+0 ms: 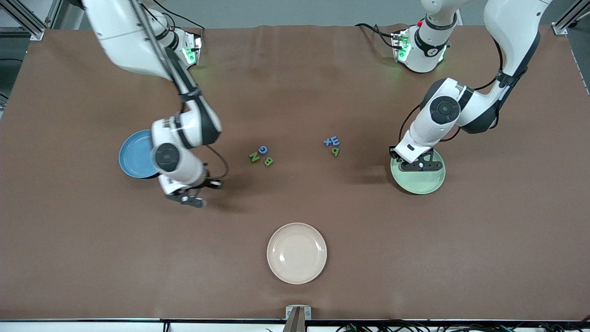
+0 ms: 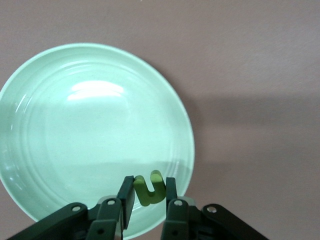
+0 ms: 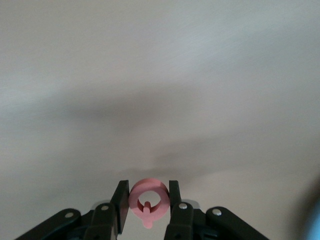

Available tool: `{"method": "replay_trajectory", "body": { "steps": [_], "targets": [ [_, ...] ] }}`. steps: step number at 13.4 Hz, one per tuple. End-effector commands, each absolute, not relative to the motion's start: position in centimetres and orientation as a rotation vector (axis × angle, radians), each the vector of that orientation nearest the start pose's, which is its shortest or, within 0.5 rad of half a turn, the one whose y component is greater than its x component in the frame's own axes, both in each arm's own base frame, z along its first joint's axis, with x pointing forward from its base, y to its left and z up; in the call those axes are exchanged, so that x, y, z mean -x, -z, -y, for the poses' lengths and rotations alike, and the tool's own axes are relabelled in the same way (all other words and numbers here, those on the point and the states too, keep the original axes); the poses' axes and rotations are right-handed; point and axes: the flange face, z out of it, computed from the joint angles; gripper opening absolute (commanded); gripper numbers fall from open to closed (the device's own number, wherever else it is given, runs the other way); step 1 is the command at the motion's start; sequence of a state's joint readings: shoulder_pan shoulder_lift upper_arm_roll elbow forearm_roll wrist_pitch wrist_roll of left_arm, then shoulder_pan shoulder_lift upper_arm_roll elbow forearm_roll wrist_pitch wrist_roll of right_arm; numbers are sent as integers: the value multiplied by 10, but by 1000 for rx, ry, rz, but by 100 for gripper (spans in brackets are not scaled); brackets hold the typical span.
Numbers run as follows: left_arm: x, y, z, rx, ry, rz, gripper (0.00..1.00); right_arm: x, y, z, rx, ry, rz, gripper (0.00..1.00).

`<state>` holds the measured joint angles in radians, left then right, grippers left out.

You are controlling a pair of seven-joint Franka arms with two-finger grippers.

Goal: Sort uppercase to blue plate, lowercase to green plate
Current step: 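Release the u onto the green plate while the right gripper moves Q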

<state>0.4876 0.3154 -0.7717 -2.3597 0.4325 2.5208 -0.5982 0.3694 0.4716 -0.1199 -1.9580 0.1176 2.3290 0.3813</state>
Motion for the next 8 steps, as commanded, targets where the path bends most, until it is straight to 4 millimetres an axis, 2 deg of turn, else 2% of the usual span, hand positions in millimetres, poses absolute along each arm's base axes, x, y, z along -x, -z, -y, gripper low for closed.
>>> {"method": "replay_trajectory", "body": {
  "steps": [1,3,6,7,8],
  "targets": [
    [-468,-224,145,3092,8,-115,10,-550,-257,-83,3097,-175,-154,1],
    [-464,-220,138,3080,2,-127,11,-533,-260,-42,3095,-192,-122,1],
    [-453,-209,129,3062,-31,-157,11,-503,-251,-1,3113,-245,-100,2],
    [-452,-206,131,3067,-27,-179,13,-499,-247,7,3116,-262,-111,7],
    [-452,-204,131,3074,-20,-188,14,-495,-242,15,3115,-283,-134,24]
  ]
}}
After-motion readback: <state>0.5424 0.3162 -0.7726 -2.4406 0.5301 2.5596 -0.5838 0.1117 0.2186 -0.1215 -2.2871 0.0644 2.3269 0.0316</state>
